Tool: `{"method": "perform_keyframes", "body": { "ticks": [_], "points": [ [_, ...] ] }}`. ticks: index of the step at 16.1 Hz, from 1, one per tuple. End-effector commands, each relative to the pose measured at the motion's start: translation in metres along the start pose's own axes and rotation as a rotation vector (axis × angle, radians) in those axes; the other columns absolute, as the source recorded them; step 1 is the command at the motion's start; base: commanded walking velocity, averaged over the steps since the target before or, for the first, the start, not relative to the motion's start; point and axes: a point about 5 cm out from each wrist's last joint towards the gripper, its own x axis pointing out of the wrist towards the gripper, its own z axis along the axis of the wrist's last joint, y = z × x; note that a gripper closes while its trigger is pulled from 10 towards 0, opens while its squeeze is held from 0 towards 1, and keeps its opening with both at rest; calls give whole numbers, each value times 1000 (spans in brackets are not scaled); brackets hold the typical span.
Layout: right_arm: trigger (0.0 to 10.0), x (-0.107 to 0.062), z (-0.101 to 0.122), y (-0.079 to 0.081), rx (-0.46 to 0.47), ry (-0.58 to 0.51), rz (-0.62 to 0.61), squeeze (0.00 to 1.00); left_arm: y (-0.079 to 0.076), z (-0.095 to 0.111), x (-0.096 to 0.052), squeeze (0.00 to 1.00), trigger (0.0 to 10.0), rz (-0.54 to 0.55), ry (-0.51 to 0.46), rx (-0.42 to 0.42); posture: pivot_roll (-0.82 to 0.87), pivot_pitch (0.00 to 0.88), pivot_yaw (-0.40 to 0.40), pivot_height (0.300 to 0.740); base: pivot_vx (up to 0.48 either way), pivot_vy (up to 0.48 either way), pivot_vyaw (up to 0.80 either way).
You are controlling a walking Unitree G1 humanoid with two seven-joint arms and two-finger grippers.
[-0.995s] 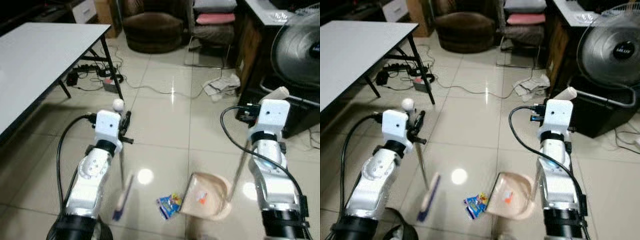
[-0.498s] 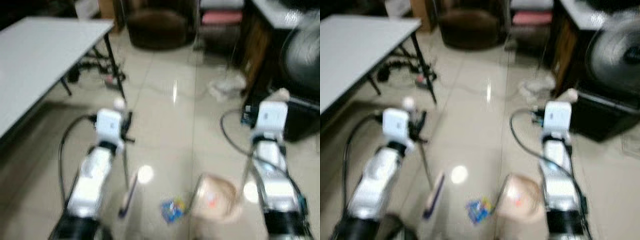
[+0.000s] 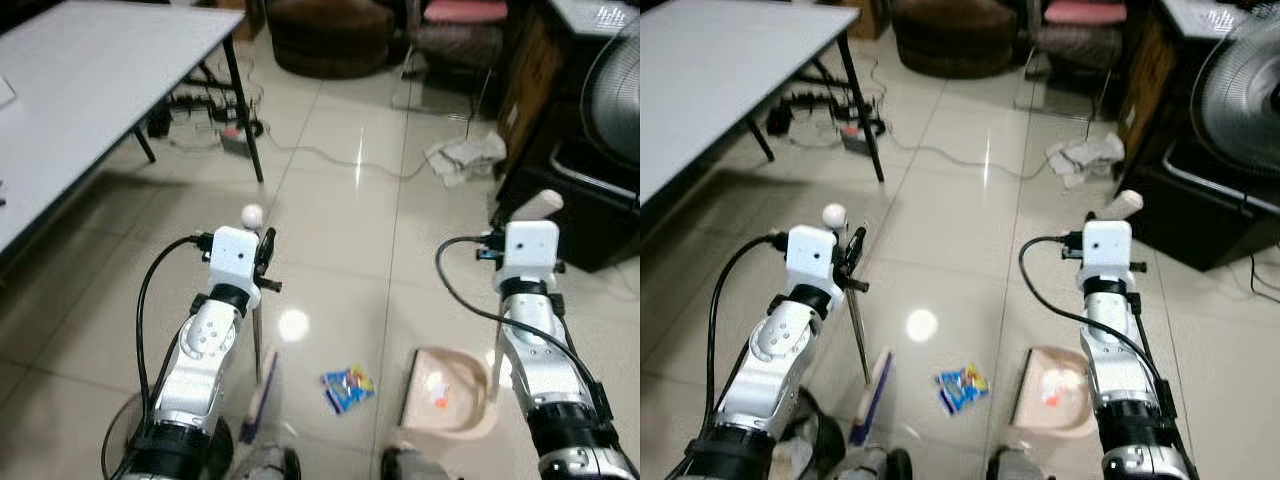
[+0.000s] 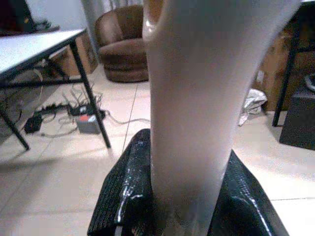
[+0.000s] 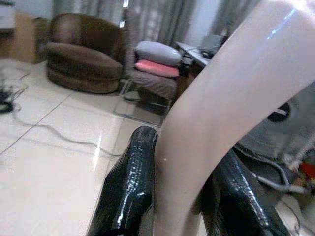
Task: Sweep floor
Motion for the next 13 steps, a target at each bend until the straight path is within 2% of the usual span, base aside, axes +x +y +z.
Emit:
{"method": "perform_keyframes", "body": {
  "ticks": [1,4,6,10,11,12,13],
  "points": [
    [10000,4,4,0,-28,-51,26,0,3,4,2,0,10000,34,-37,2,10,242,42,740,0,0,0],
    [10000,3,2,15,-32,-93,87,0,0,4,6,0,10000,65,-65,-34,11,282,33,740,0,0,0],
    [10000,0,-1,35,22,-94,122,0,-4,2,8,0,10000,71,-83,-42,19,296,28,740,0,0,0],
    [10000,-9,-3,67,45,-82,198,0,-10,-1,10,0,10000,52,-97,-79,26,306,13,740,0,0,0],
    [10000,-12,-4,77,49,-72,223,0,-16,0,12,0,10000,23,-104,-97,31,309,10,740,0,0,0],
    [10000,-16,-4,88,65,-68,249,0,-28,1,16,0,10000,-22,-100,-133,35,309,8,740,0,0,0],
    [10000,-16,-3,90,80,-66,248,0,-33,1,17,0,10000,-40,-98,-147,34,308,8,740,0,0,0]
  ]
}}
